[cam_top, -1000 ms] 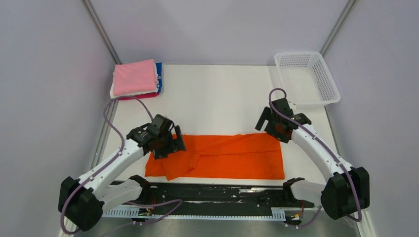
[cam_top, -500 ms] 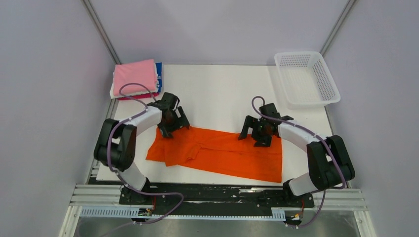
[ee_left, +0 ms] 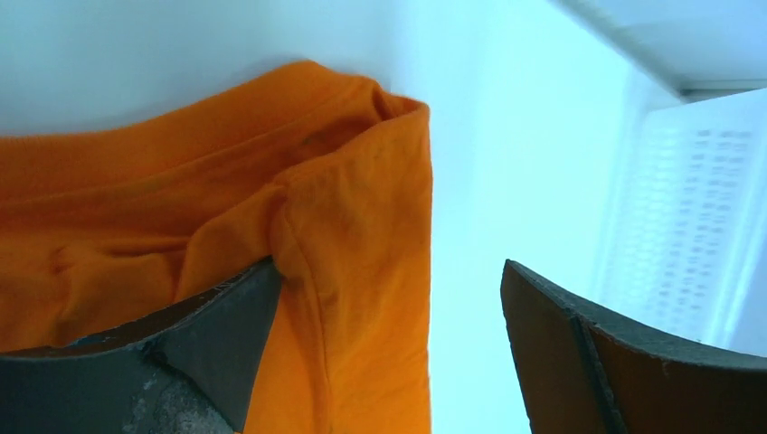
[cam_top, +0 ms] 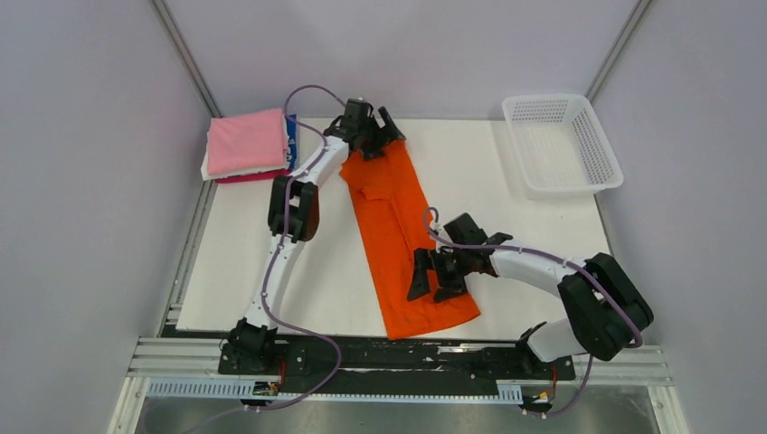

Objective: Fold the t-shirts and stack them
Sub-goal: Rotate the tshirt 90 degrees, then grab the bottom of the folded rectangular tshirt with both arms

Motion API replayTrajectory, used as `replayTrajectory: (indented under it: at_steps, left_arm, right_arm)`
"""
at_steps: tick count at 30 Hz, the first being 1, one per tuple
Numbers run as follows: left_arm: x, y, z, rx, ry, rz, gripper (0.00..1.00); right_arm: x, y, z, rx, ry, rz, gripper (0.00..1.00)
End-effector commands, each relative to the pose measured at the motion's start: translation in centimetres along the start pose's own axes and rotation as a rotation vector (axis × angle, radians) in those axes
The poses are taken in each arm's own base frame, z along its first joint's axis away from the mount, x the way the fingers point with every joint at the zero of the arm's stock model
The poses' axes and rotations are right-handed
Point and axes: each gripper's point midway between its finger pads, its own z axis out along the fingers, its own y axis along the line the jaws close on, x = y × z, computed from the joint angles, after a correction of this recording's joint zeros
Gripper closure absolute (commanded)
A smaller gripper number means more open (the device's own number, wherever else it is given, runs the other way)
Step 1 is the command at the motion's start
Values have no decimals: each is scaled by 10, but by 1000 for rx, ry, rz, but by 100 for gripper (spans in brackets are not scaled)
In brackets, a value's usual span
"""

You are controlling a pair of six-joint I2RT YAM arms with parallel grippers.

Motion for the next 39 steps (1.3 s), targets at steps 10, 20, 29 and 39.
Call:
replayTrajectory:
  at_steps: [10,20,29,39]
  left_arm:
    - [45,-81,103,449,-133,-149,0]
    - [-38,-114,13,302,-291,77,0]
    - [-57,-174,-142,270,-319,299,0]
    - [110,-59,-234,-10,-111,371,0]
  right_arm:
    - [10,49,34,-112,136,-231,0]
    - [-28,71,-20,-24,-161,-235,0]
    - [-27,26,-79,193,-391,-7,0]
    - [26,-43,-78,338,-317,281,2]
